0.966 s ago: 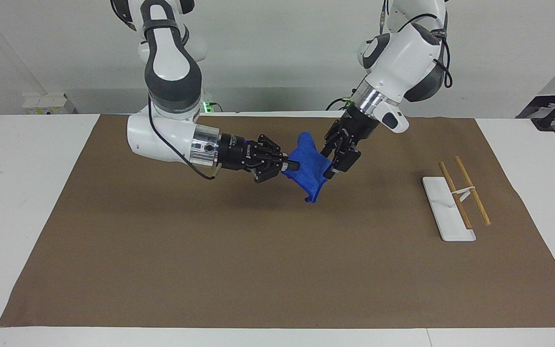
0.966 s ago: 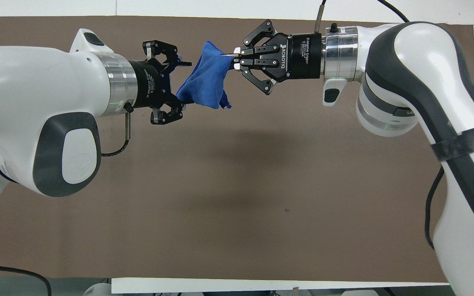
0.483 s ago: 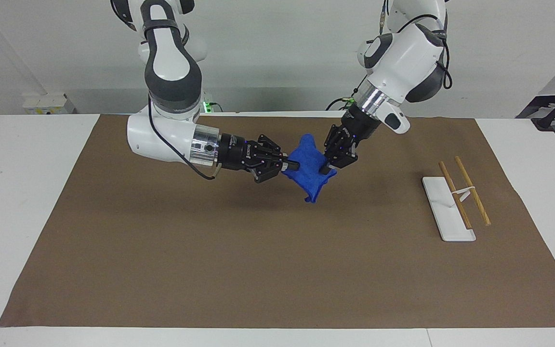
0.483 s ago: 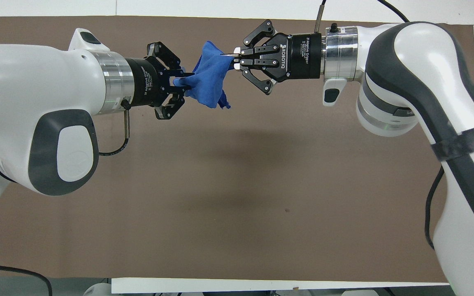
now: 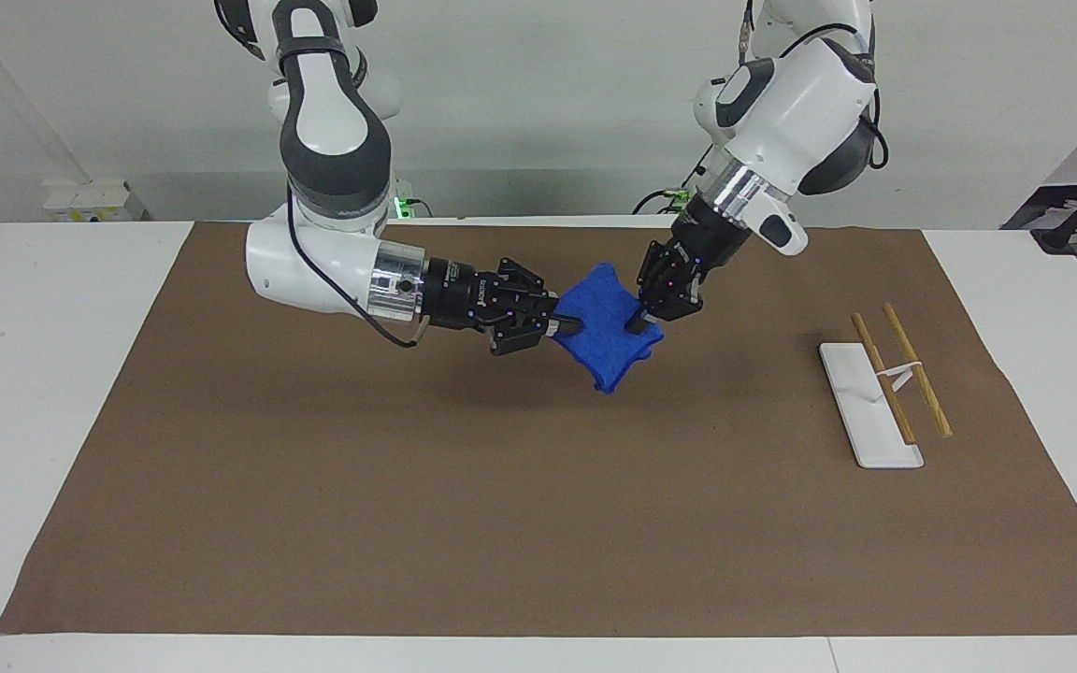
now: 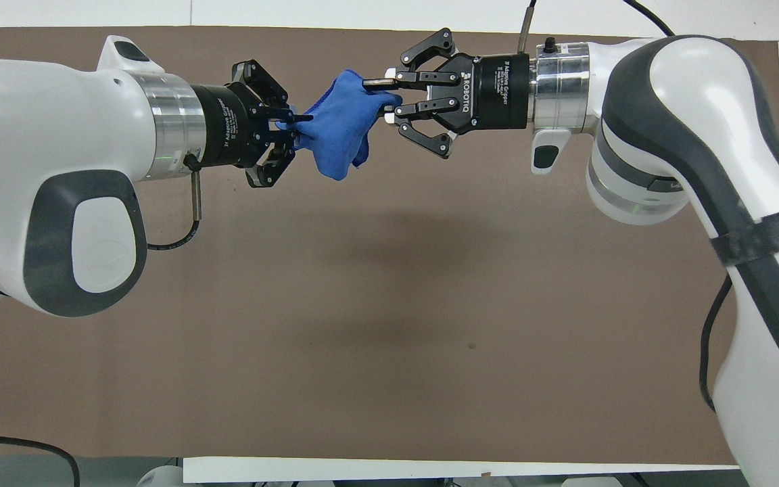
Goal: Right arm passes towel to left arm to hang
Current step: 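Open the right gripper and pull it back from the towel, then carry the towel with the left gripper over the dowel stand, then lower the towel onto the wooden dowels with the left gripper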
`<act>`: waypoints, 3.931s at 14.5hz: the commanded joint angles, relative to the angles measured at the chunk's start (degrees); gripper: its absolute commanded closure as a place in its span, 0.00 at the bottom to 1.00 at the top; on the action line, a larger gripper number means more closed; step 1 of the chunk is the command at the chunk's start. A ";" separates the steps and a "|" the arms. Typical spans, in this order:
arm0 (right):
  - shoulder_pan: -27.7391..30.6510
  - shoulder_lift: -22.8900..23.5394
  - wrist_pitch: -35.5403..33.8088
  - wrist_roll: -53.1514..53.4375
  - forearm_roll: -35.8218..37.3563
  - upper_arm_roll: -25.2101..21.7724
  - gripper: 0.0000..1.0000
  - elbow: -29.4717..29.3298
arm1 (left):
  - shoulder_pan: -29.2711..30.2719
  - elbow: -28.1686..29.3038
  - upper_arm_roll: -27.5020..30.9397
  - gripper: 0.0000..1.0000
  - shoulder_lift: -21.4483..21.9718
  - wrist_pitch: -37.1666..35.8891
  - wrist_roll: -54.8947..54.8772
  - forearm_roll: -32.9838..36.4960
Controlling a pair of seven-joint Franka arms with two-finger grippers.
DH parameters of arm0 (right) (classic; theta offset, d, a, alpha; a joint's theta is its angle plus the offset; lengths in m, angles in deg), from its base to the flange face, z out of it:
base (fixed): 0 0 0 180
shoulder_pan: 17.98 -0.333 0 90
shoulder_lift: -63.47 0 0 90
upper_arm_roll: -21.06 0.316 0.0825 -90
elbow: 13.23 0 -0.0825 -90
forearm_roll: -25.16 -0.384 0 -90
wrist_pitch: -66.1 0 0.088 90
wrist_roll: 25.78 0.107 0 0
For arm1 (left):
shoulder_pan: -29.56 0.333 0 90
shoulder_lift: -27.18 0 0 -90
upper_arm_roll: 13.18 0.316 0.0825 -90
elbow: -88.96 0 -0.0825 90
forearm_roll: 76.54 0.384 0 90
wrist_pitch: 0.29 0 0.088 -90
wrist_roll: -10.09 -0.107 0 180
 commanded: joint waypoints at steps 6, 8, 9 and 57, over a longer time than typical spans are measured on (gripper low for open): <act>0.26 -3.81 1.83 -14.94 17.59 0.11 0.00 0.89 | 0.94 -1.13 -0.10 0.92 -0.15 -2.67 -0.79 -0.44; 0.35 -4.08 1.13 -22.32 30.40 0.11 0.00 0.98 | 1.03 -1.13 0.43 0.92 0.03 -3.89 -5.34 -0.17; 0.52 -4.17 0.87 -25.05 37.78 0.20 0.00 0.98 | 1.03 -1.13 0.86 0.92 0.11 -5.03 -7.80 -0.17; 18.98 -17.88 -35.17 -67.62 85.22 -3.05 0.00 -5.35 | 2.17 5.72 40.42 1.00 2.93 -14.01 -114.52 21.45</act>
